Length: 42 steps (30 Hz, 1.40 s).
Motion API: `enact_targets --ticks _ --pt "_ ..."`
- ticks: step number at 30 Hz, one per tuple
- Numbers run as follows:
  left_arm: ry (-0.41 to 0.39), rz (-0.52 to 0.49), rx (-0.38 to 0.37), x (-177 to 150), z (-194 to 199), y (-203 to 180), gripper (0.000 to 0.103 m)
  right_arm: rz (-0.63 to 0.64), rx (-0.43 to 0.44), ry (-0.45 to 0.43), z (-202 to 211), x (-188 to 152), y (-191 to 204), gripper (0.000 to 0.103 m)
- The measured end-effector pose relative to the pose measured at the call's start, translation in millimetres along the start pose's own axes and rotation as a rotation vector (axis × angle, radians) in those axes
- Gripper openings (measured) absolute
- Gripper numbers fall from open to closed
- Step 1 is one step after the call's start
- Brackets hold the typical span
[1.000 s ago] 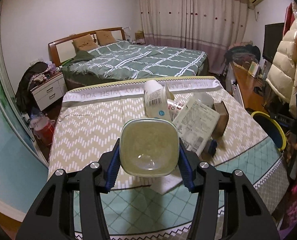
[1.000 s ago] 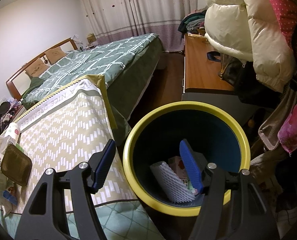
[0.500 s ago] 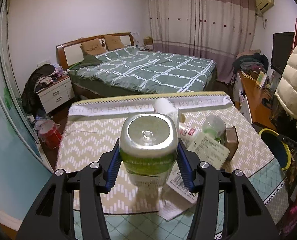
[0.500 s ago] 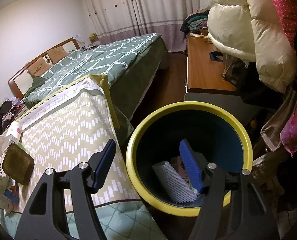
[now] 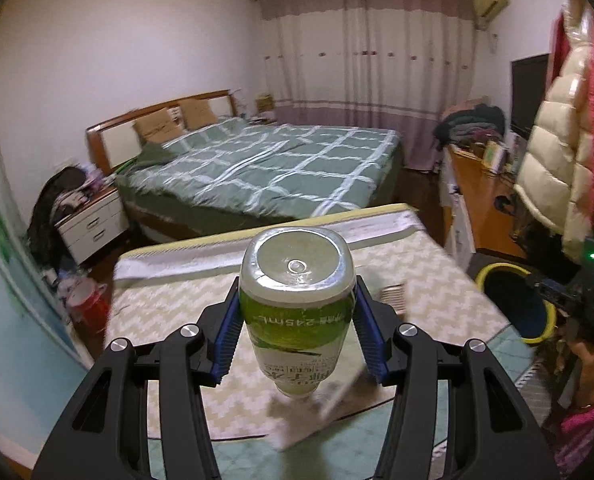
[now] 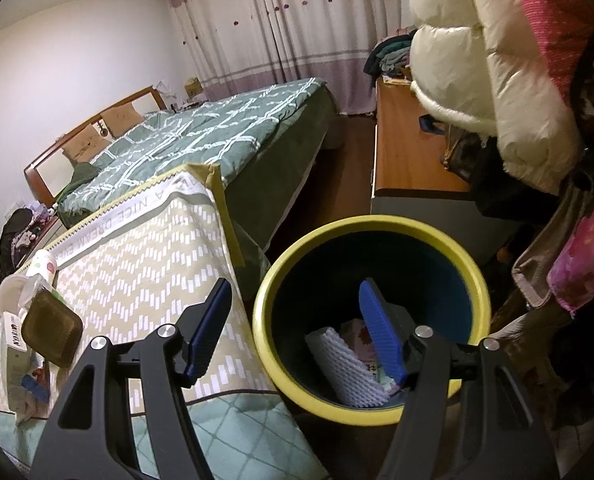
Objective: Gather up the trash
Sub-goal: 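Carry the coconut water bottle with the left gripper over the yellow bin, then open the left gripper to drop the bottle, then return it to the table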
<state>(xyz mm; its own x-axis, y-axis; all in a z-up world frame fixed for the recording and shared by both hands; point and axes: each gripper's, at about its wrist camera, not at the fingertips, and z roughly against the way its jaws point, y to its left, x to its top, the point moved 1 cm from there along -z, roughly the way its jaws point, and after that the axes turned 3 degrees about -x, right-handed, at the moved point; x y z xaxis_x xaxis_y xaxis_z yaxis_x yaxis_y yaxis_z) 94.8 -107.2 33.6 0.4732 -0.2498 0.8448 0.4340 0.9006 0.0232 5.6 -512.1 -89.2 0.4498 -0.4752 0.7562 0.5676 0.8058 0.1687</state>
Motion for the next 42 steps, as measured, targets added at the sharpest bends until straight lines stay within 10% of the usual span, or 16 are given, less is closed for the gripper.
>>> enact_targets --ticks 19,36,42 --pt "0.105 -0.196 -0.49 42 -91 -264 0.052 -0.103 -0.087 -0.026 33 -15 -106 0.063" --pt "0.326 -0.209 -0.513 1 -209 -364 0.052 -0.141 -0.102 0.008 19 -27 -138 0.063" --pt "0.282 -0.202 -0.501 0 -190 -347 0.072 -0.131 -0.102 0.006 22 -27 -131 0.063"
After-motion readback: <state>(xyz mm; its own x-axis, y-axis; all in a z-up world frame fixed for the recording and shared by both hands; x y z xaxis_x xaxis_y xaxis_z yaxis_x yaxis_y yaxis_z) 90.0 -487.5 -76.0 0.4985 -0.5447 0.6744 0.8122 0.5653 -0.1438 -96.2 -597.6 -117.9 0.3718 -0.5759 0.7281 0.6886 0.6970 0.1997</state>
